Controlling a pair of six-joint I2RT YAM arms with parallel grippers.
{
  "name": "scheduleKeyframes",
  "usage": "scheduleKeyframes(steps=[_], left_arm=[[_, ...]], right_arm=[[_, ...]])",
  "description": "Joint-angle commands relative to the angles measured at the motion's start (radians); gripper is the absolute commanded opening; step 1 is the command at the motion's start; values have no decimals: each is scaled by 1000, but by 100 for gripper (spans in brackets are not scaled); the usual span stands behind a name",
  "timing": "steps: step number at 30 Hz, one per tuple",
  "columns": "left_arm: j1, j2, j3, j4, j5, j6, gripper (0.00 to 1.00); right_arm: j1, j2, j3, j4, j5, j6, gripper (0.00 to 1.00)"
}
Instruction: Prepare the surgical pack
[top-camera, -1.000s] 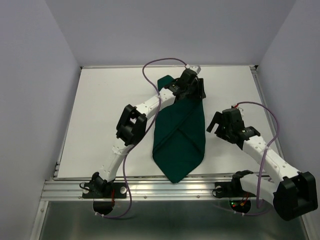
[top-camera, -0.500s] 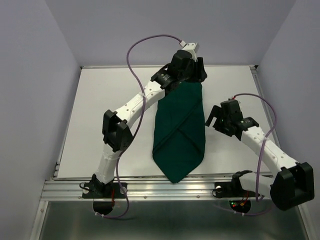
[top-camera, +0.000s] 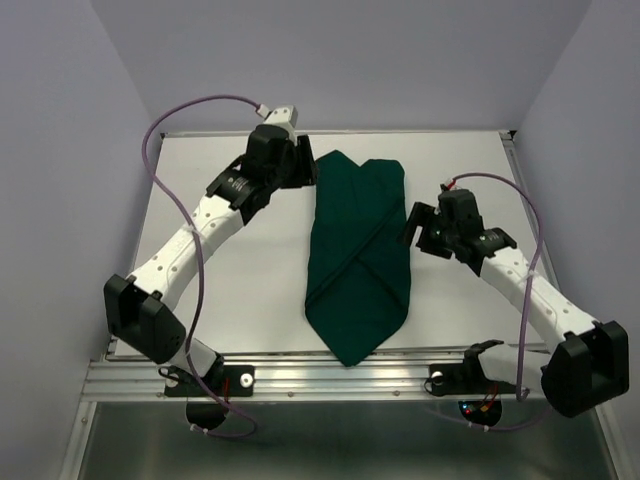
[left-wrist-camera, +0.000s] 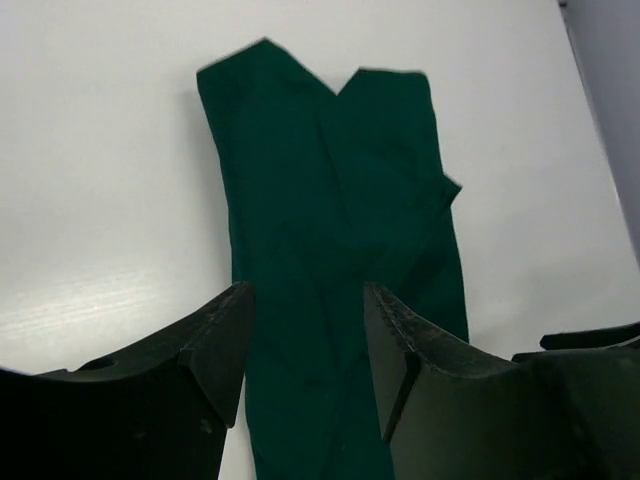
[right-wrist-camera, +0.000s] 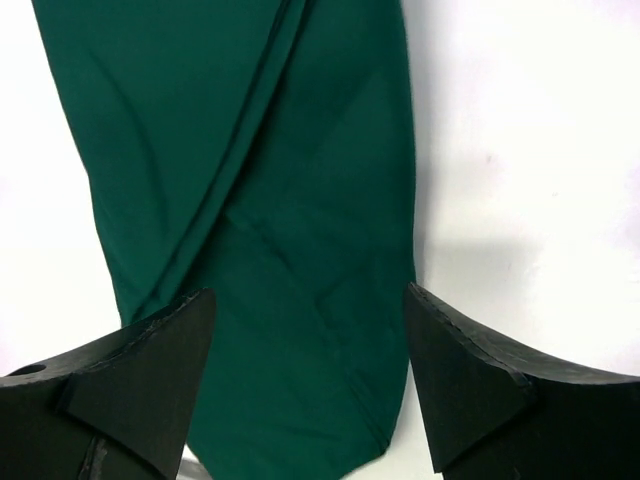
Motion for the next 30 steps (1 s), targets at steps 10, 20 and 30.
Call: scheduleKeyframes(steps=[10, 20, 30], left_arm=[[-29, -410, -612, -7, 133, -92, 58], [-26, -483, -649, -99, 4, -144, 57], [-9, -456, -609, -134, -48, -126, 56]], right_arm=[[421, -106, -203, -31, 133, 294, 71], [903, 83, -129, -79, 342, 330, 67], [1122, 313, 7, -200, 509, 287, 78]])
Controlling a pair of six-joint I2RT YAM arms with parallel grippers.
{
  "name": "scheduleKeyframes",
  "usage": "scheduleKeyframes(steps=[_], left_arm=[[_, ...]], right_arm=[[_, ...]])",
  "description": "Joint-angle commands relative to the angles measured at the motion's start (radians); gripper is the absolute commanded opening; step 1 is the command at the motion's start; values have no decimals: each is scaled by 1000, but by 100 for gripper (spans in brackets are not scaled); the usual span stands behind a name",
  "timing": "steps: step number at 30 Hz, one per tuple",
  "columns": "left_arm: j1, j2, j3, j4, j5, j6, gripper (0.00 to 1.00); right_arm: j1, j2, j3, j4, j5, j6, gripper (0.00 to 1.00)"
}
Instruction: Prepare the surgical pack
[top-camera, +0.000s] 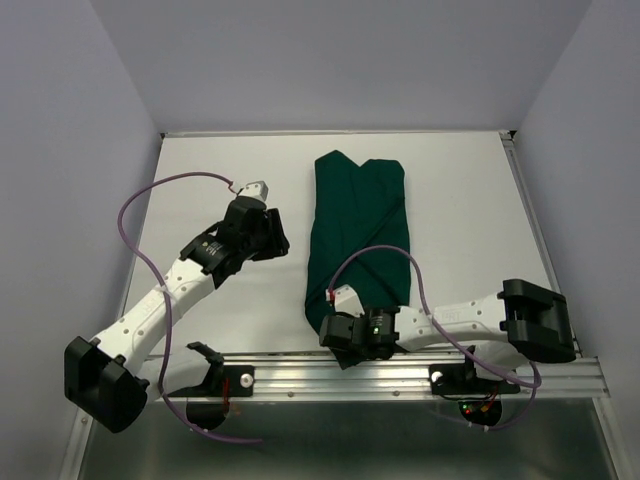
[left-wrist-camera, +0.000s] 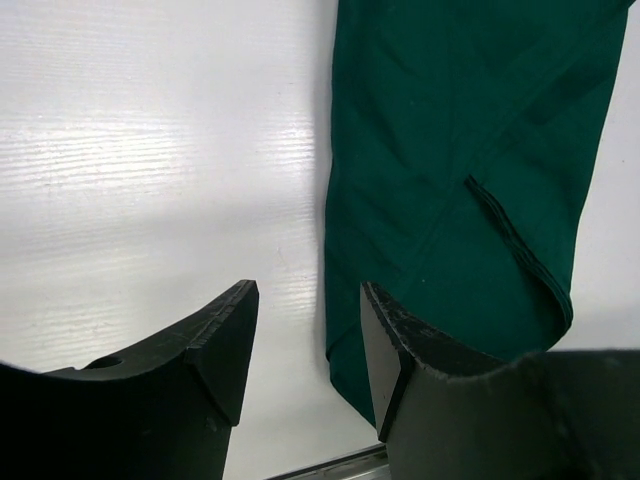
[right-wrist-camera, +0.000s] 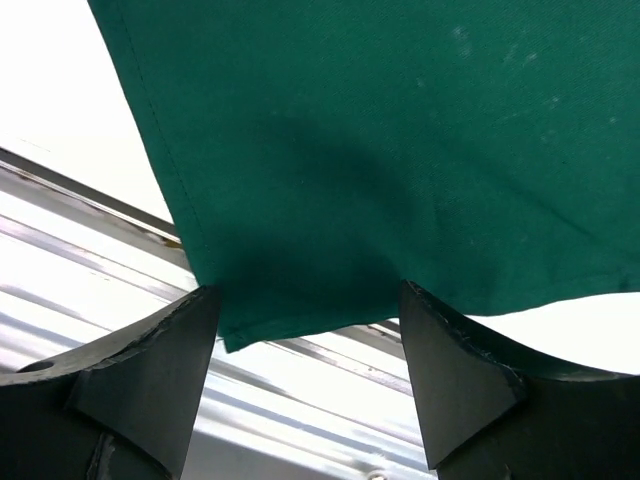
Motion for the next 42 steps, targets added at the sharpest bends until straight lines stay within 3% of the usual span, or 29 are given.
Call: scheduleKeyframes(steps=[1, 9, 12, 19, 28, 34, 38, 42], left_arm=[[7, 0, 33, -5, -35, 7, 56], [10, -3, 17, 2, -32, 4, 56], [10, -4, 15, 7, -29, 1, 56], [11, 3, 7, 19, -19, -3, 56], [11, 6, 4, 30, -7, -9, 56], [10, 14, 1, 39, -1, -13, 56], [10, 13, 1, 38, -4, -13, 55], [10, 13, 3, 38, -5, -12, 55]], right_arm=[[58, 17, 62, -53, 131, -37, 78], [80, 52, 64, -6, 158, -79, 77], [80, 45, 75, -19, 215, -51, 71], [71, 58, 65, -2, 205, -78, 69], [13, 25, -70, 138, 114, -88, 64], [2, 45, -97, 167, 80, -105, 50], [-7, 23, -87, 167, 96, -111, 20], [-7, 9, -42, 130, 132, -123, 5]])
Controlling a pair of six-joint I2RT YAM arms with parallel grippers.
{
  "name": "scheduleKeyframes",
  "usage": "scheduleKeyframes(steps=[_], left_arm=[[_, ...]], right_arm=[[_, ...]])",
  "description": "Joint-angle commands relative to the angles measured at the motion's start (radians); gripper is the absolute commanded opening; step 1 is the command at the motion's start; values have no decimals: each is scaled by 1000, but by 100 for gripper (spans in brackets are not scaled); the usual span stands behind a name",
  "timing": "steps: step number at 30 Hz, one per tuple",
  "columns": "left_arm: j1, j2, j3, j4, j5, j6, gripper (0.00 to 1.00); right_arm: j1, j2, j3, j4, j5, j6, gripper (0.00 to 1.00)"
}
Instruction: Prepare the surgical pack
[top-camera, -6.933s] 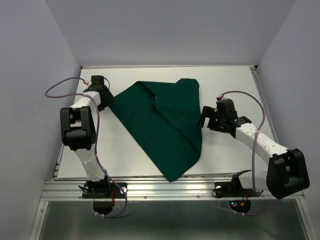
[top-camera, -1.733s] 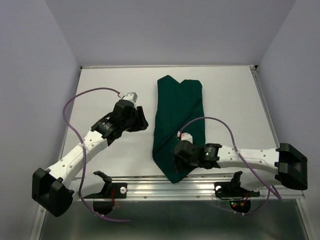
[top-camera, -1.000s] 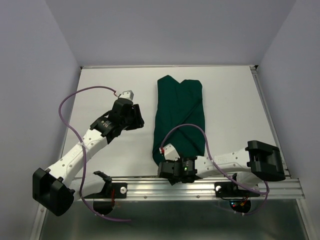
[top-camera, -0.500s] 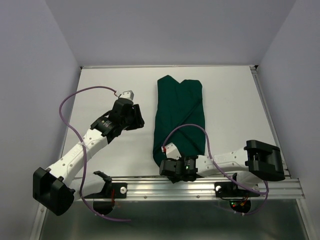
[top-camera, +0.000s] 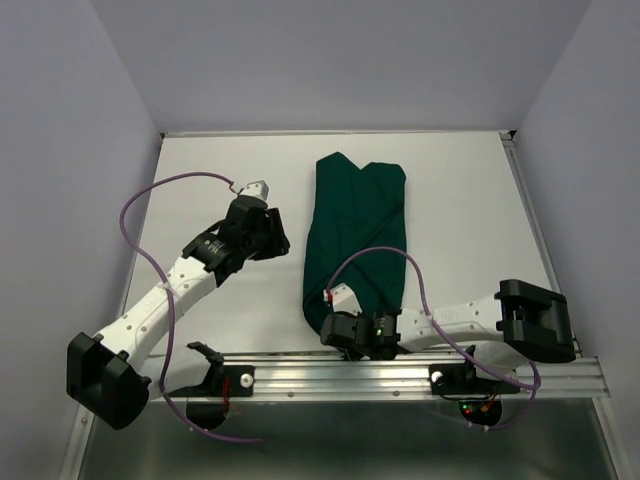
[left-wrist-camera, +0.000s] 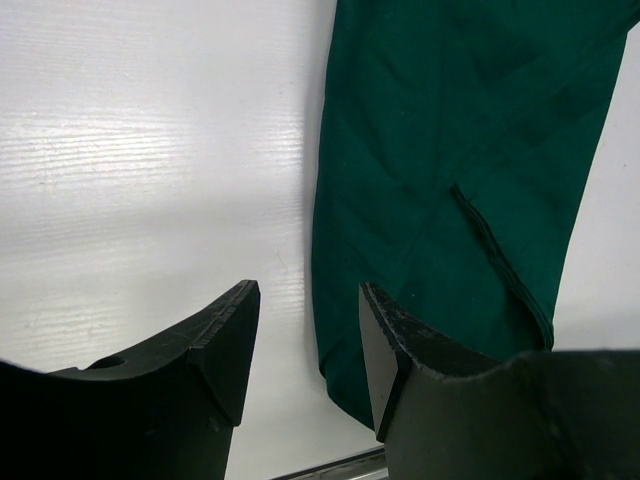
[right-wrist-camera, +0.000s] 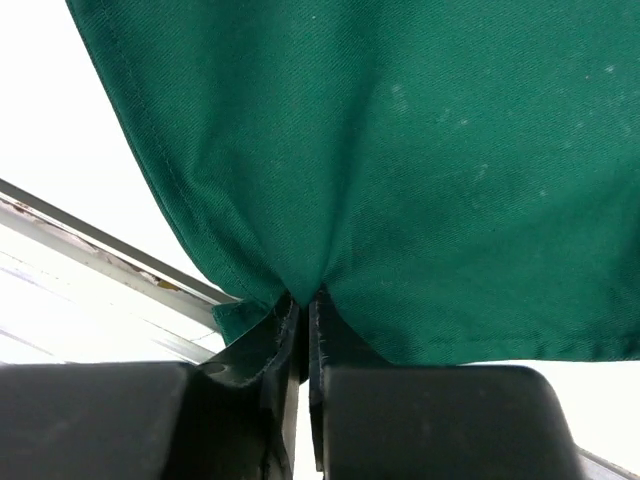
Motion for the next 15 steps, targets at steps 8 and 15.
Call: scheduleKeyframes(steps=[8, 15], left_arm=[[5, 4, 5, 38, -6, 5, 55], [5, 18, 3, 47, -4, 8, 55]], right_arm=[[-135, -92, 84, -54, 107, -128, 1], [-284, -98, 231, -50, 152, -319, 1]])
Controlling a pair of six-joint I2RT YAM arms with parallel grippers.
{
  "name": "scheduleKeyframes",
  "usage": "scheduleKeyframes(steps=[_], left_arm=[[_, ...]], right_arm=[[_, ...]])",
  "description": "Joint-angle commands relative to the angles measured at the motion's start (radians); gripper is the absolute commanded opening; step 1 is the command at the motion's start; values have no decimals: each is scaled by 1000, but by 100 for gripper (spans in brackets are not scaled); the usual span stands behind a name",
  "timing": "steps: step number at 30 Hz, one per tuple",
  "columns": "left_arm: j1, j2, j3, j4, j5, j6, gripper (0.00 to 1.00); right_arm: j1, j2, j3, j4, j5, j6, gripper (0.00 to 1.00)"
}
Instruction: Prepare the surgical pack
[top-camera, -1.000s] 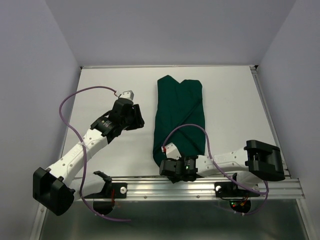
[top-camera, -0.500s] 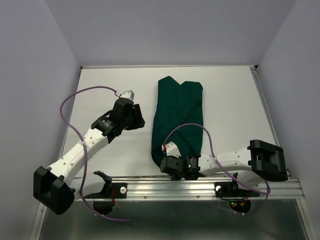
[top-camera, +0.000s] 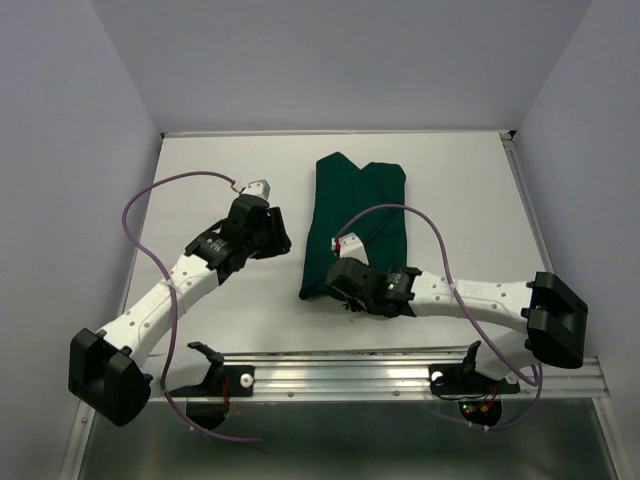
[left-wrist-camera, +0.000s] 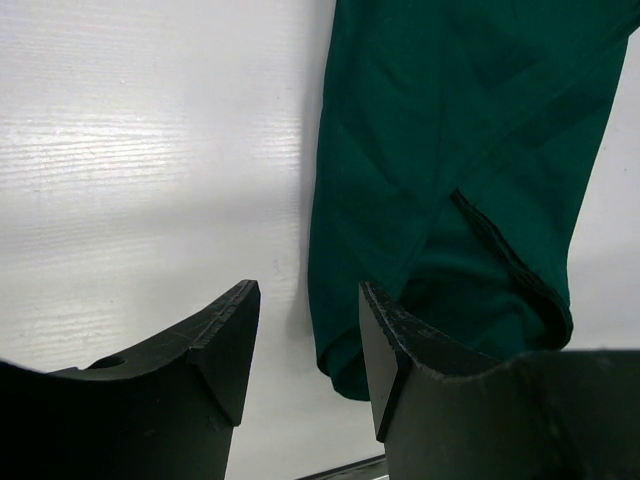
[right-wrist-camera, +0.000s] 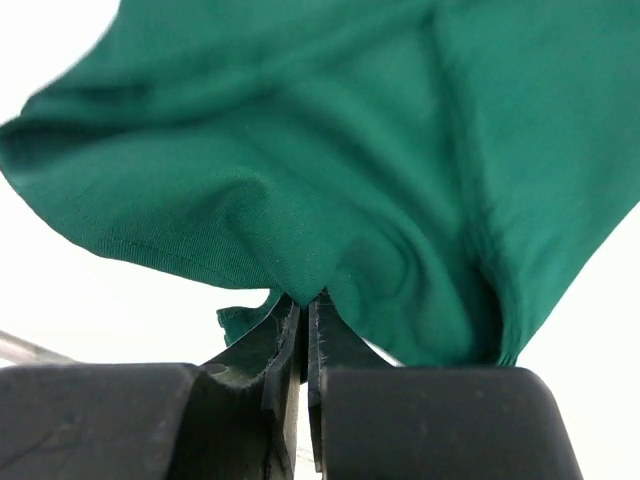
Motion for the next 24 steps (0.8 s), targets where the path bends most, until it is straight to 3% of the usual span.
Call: scheduleKeyframes(steps=[1, 13, 24], left_arm=[[5, 0, 2, 29, -4, 8, 55], [20, -3, 5, 17, -15, 29, 55], [38, 26, 14, 18, 12, 49, 55]], right_arm=[[-83, -15, 128, 18, 84, -158, 1], [-428, 167, 477, 164, -3, -509, 1], [-573, 408, 761, 218, -62, -597, 1]])
